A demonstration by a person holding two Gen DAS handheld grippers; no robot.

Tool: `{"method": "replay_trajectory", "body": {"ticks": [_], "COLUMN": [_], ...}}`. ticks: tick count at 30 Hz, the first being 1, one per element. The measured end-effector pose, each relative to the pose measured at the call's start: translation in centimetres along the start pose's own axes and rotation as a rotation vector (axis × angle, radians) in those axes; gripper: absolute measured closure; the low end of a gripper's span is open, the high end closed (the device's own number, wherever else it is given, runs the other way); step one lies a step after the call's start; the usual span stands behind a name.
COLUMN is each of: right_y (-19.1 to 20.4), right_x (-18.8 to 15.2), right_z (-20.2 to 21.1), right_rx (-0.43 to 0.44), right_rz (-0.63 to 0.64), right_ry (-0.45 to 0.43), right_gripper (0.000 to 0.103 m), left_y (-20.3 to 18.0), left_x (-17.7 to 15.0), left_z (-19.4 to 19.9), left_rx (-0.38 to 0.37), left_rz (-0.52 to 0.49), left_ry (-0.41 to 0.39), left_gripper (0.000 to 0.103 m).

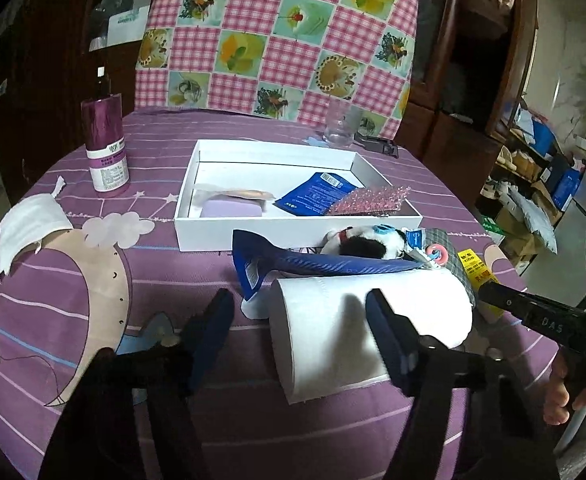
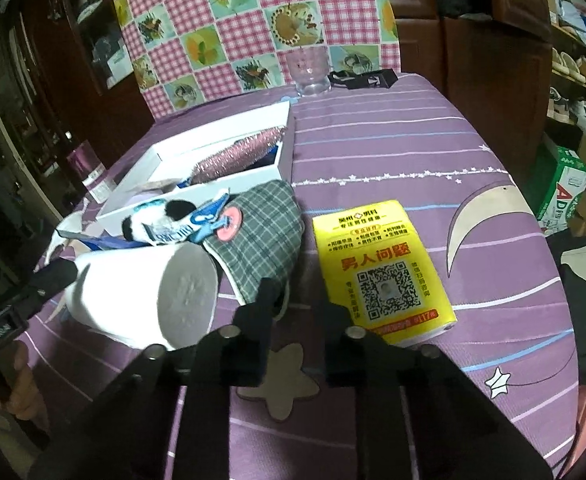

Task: Organize soft objects
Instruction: 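Grasp the green plaid cloth with the right tool while the left tool reaches beside the paper roll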

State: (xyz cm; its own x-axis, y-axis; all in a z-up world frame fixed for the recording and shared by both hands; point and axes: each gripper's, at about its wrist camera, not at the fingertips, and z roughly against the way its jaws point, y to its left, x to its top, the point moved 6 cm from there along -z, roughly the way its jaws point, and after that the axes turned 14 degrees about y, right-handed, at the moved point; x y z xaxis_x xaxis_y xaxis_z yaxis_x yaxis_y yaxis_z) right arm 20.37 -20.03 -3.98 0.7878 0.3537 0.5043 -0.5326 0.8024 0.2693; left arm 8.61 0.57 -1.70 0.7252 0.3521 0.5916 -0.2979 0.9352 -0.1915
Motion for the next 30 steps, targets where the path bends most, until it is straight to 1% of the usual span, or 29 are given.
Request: {"method": "replay_trajectory", "body": {"ticks": [2,3,7,10,14,17,18,19,20,21,22,24,26,28,30], "right_y": [0.1,0.2,0.7,0.9,0.8,0.5,0.4,0.3,0.2,0.2,0.3,0.7,1.3,1.8,2.2], "right_x": [0.0,0.1,0.1,0.1,0.2,0.4,0.5,0.6,0.7,0.8,1.0,1.4,2.1,3.1,4.1], "right_z": [0.3,0.4,0.9,1.3,1.8,2.1,2.1,2.0,1.9,1.8,1.6,1.4,0.8,-0.3,-1.2], "right_rx": [0.025,0.034,0.055,0.066,0.094,0.127,0.142,0.156,0.159,0.159,0.157,0.151,0.147,0.122,0.086], "right_rz": [0.000,0.002,0.010,0.012,0.000,-0.036,-0.054,-0.068,-0.075,-0.080,-0.083,-0.077,-0.068,-0.063,-0.054], "right_ry": [-0.011,-0.015,-0.030,-0.050,-0.073,-0.088,-0.089,-0.089,-0.087,-0.087,-0.088,-0.081,-0.049,0.008,0.046], "right_gripper": [0.093,0.094,0.094,0.094,0.094,0.092,0.087,0.078,0.072,0.061,0.057,0.057,0.057,0.057,0.057], "left_y": [0.1,0.1,-0.1,0.0,0.0,0.0,0.0,0.1,0.2,0.3,0.4,0.6,0.9,1.1,1.3], "left_x": [-0.1,-0.1,-0.2,-0.2,-0.2,-0.1,0.0,0.0,0.1,0.1,0.1,0.2,0.2,0.3,0.4], "left_z": [-0.1,-0.2,-0.1,0.0,0.2,0.6,0.7,0.7,0.8,0.7,0.7,0.6,0.6,0.5,0.4], "left_rx": [-0.005,-0.008,-0.016,0.003,-0.014,-0.036,-0.042,-0.045,-0.048,-0.049,-0.050,-0.051,-0.055,-0.049,-0.046], "left_rz": [0.006,0.006,-0.003,-0.009,0.000,0.008,0.009,0.012,0.016,0.021,0.027,0.039,0.048,0.053,0.061], "left_ry": [0.005,0.010,0.009,-0.003,-0.004,-0.018,-0.021,-0.023,-0.023,-0.021,-0.018,-0.014,-0.014,-0.013,-0.012], "left_gripper": [0.049,0.051,0.062,0.062,0.062,0.062,0.062,0.062,0.062,0.062,0.061,0.061,0.061,0.061,0.061]}}
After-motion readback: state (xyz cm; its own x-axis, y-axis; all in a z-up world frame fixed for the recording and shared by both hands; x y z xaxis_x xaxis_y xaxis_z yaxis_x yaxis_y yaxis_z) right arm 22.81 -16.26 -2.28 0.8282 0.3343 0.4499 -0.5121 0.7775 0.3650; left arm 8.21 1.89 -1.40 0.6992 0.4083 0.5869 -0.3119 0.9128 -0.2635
